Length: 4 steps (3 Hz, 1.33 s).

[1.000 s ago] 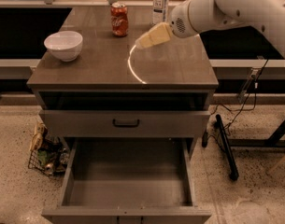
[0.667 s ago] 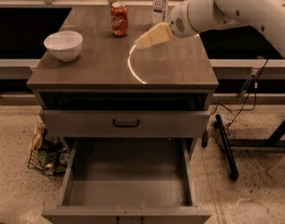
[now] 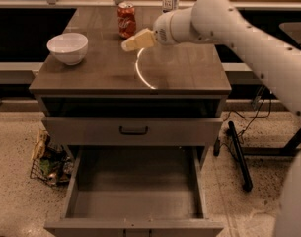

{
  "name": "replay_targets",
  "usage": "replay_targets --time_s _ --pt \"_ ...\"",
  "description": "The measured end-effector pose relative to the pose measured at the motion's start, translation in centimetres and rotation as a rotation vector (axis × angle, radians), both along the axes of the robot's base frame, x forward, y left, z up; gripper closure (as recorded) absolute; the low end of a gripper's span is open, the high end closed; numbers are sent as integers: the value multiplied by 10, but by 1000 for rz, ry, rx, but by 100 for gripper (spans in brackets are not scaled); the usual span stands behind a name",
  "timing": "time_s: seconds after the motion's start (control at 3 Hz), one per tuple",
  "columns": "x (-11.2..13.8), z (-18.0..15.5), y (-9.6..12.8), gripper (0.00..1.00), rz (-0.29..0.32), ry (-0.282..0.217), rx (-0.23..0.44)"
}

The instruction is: Pick coke can

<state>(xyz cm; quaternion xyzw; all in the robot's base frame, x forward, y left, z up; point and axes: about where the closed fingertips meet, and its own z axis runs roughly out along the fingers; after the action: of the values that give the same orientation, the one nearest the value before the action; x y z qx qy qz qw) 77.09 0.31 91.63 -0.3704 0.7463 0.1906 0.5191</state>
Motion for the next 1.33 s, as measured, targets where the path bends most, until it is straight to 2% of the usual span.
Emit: replay_targets --time_s 0.33,0.67,1.0,1.33 --pt "38 -14 30 0 -3 -31 78" --pt "79 -27 39 0 -53 -53 145" --pt "117 -33 36 0 -123 -80 200" --pt "146 -32 45 0 -151 -105 236"
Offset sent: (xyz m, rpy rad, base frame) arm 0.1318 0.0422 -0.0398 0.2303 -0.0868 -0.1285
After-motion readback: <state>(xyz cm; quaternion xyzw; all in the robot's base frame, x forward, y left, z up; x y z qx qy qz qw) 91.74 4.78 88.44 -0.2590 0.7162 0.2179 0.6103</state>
